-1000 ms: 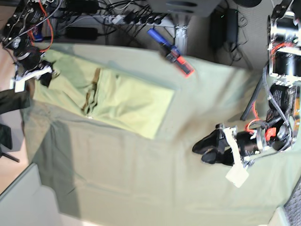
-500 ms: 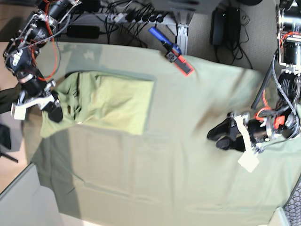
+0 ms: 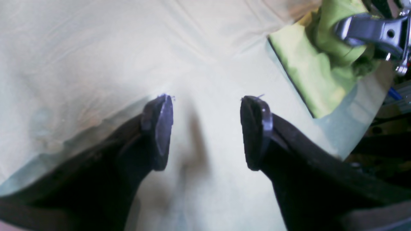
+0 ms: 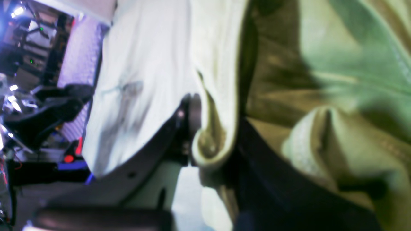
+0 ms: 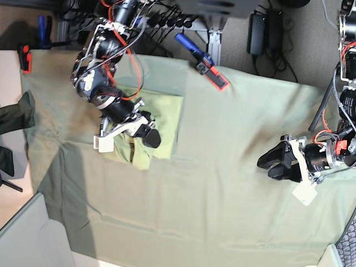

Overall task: Fold the T-shirt properly
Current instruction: 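Grasp the folded bundle with the right gripper and fold it over again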

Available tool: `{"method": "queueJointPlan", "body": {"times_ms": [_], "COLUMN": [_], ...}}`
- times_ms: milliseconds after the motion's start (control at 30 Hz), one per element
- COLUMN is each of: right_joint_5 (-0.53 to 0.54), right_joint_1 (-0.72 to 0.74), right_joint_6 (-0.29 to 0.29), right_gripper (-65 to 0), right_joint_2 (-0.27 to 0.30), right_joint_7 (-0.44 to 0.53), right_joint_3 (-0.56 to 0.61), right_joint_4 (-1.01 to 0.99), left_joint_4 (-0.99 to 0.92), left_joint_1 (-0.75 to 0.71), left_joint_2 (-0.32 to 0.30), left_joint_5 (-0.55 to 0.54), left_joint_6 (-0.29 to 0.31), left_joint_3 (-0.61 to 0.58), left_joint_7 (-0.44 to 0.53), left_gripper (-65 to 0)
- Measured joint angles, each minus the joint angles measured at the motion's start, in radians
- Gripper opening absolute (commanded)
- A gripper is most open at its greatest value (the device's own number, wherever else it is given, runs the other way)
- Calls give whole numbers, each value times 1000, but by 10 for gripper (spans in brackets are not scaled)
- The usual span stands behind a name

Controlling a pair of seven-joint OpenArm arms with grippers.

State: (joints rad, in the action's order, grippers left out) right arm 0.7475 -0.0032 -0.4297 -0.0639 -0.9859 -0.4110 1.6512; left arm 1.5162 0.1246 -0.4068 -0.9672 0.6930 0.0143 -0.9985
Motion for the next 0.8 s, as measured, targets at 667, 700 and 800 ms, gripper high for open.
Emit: {"method": "queueJointPlan", "body": {"times_ms": [667,700,800], "right_joint_5": [84,80,52], "right_joint_1": [-5,-6,-9], "right_joint_6": [-8,-8,-8], "right_gripper": [-214,-214,-214], "right_joint_2": [-34,-36,-36], "right_joint_7": [-52,-53,-55], "right_joint_3": [342,358,378], "right_joint_4": [2,6,46], "left_joint_4": [0,0,0], "left_joint_1": [0,0,0], "left_joint_2": [0,0,0], "left_joint_5": [-14,-15,-15], "left_joint_6": [0,0,0], "left_joint_3": [0,0,0], "left_joint_7": [1,0,0], "left_gripper": [-285,-285,-285]}}
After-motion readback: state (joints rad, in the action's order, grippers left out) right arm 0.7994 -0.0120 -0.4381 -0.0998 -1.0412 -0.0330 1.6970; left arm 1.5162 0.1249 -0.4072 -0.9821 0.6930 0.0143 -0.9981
